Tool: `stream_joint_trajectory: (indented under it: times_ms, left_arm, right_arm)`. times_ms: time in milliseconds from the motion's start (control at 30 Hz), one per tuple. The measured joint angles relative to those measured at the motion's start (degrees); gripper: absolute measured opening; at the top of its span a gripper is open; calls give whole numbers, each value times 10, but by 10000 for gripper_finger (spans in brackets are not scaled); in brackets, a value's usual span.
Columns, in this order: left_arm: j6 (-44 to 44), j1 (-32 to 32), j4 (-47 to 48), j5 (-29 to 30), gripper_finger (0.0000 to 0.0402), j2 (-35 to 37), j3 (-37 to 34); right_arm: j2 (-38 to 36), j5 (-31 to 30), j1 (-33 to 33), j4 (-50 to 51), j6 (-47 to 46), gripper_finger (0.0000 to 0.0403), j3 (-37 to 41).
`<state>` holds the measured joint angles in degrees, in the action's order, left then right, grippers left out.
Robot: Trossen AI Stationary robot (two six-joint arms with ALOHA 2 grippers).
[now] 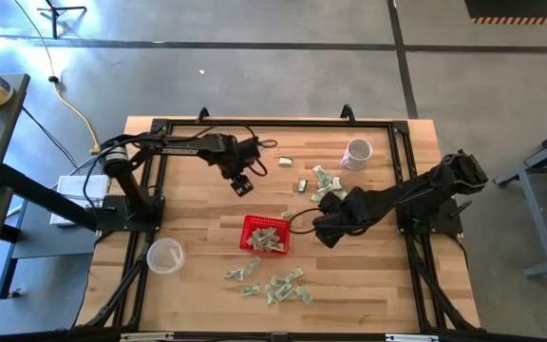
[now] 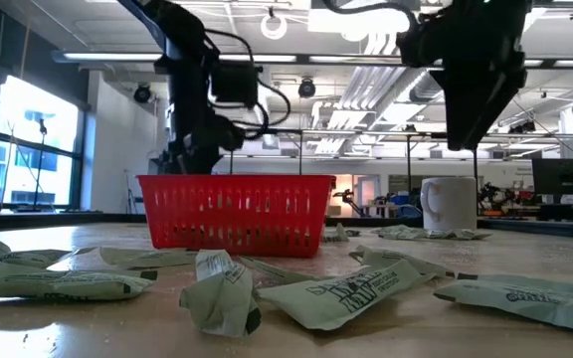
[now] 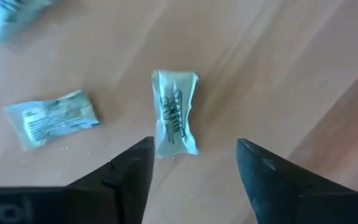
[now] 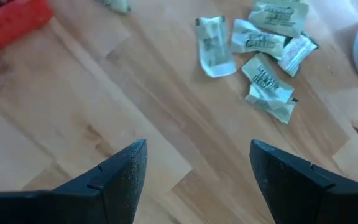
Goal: Pick and place Stevia / Truvia into bins
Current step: Put the green stevia packet into the red basket
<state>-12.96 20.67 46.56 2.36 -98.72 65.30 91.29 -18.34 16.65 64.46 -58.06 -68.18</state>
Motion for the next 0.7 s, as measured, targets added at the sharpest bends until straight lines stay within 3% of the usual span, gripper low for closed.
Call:
stream_joint_trajectory:
  times_ms: [167, 333, 500, 700]
  left_arm:
    - [46, 0, -9, 7, 286, -34, 0]
    - [73, 4, -27, 26, 273, -61, 0]
    - [88, 8, -43, 4, 213, -74, 1]
    - [101, 7, -59, 10, 91, -74, 1]
  right_arm:
    - [0, 0, -33, -1, -4, 275, 0]
    - [0, 4, -75, -1, 16, 275, 0]
    - [0, 15, -108, -10, 45, 275, 0]
    - [0, 24, -122, -28, 61, 275, 0]
